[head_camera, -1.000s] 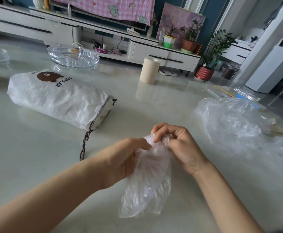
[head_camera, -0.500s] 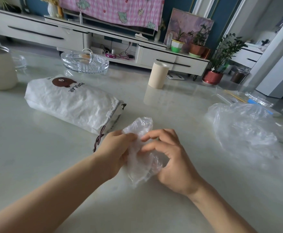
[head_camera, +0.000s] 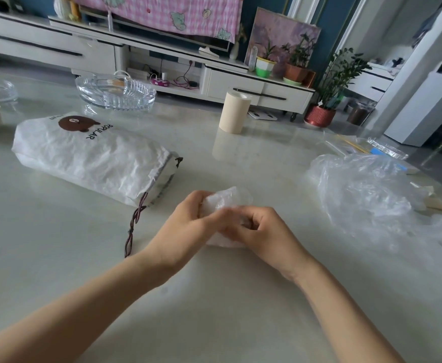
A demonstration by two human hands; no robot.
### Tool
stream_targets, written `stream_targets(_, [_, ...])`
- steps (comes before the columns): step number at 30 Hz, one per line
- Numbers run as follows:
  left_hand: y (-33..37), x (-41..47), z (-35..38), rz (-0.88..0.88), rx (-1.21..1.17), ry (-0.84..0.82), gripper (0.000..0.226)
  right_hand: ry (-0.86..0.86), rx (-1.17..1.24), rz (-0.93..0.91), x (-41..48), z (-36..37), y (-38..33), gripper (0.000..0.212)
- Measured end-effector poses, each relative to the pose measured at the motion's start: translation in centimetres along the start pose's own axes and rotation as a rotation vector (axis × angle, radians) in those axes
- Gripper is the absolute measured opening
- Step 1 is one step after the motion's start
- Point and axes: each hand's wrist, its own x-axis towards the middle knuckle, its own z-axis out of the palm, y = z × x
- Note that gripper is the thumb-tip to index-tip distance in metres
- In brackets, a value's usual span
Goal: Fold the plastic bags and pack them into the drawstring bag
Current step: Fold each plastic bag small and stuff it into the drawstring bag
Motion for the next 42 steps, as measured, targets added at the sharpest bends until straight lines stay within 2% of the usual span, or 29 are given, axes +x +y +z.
stream_targets(2, [-0.3,-0.1,0.1,0.018,0.040,0.056,0.042,-0.010,0.054,0.002,-0.1,0.2,0.0,0.009])
stream_targets(4, [-0.4,0.2,-0.3,0.026,-0.005,0.112,0.019,0.073,0.070,0.003,0.0,0.4,0.2,0.030])
stream_targets(5, [-0.3,0.2,-0.6,0.010,-0.058,0.108,0.015,0.149,0.071,0.016,0.0,0.3,0.4,0.044])
stream_targets(6, [-0.2,0.3,-0.9,-0.013,-0.129,0.078,0.021,0.206,0.079,0.039,0.2,0.2,0.5,0.056])
stream_targets(8, [0.1,0.4,-1.2,-0.036,-0.233,-0.019,0.027,0.181,0.163,0.094,0.3,-0.3,0.4,0.072])
stream_targets(9, [0.3,0.3,-1.3,-0.035,-0.256,-0.056,0.027,0.122,0.246,0.101,0.3,-0.4,0.5,0.068])
stream_targets(11, [0.3,0.2,-1.2,-0.045,-0.293,-0.110,0.024,0.031,0.407,0.078,0.1,-0.5,0.2,0.043])
stream_targets(14, [0.2,0.1,-1.1,-0.068,-0.305,-0.166,0.019,0.063,0.461,0.043,0.1,-0.4,-0.2,0.012])
stream_targets(18, [0.7,0.1,-1.0,-0.170,-0.428,-0.176,0.027,0.112,0.473,0.067,0.3,-0.5,-0.3,0.046])
stream_targets(22, [1.0,0.4,-1.0,-0.292,-0.632,-0.070,0.021,0.134,0.320,-0.003,0.2,-0.6,-0.2,0.044])
stream_targets(24, [0.4,0.7,-1.1,-0.290,-0.496,-0.080,0.031,0.160,0.234,-0.018,0.2,-0.7,0.1,0.057])
stream_targets(26, [0.2,0.5,-0.9,-0.253,-0.361,-0.079,0.026,0.142,0.164,-0.030,0.1,-0.7,0.1,0.061])
stream_targets(28, [0.2,0.2,-0.9,-0.200,-0.301,-0.016,0.009,0.115,0.139,-0.029,0.2,-0.5,0.1,0.056])
stream_targets(29, [0.3,0.1,-1.0,-0.176,-0.275,0.020,0.005,0.119,0.152,-0.021,0.3,-0.5,0.1,0.047])
stream_targets(31, [0.4,0.2,-1.1,-0.125,-0.185,0.067,0.008,0.204,0.214,-0.014,0.5,-0.7,0.3,0.027])
stream_targets(34, [0.4,0.2,-1.2,-0.013,0.028,0.098,0.013,0.318,0.245,-0.086,0.6,-1.1,0.1,0.021])
stream_targets(38, [0.3,0.2,-1.1,0.075,0.084,0.058,0.010,0.133,0.114,-0.052,0.2,-0.3,0.1,0.013])
stream_targets(42, [0.4,0.5,-1.3,0.131,0.097,0.067,0.010,0.063,0.061,-0.010,0.2,0.1,0.2,0.007])
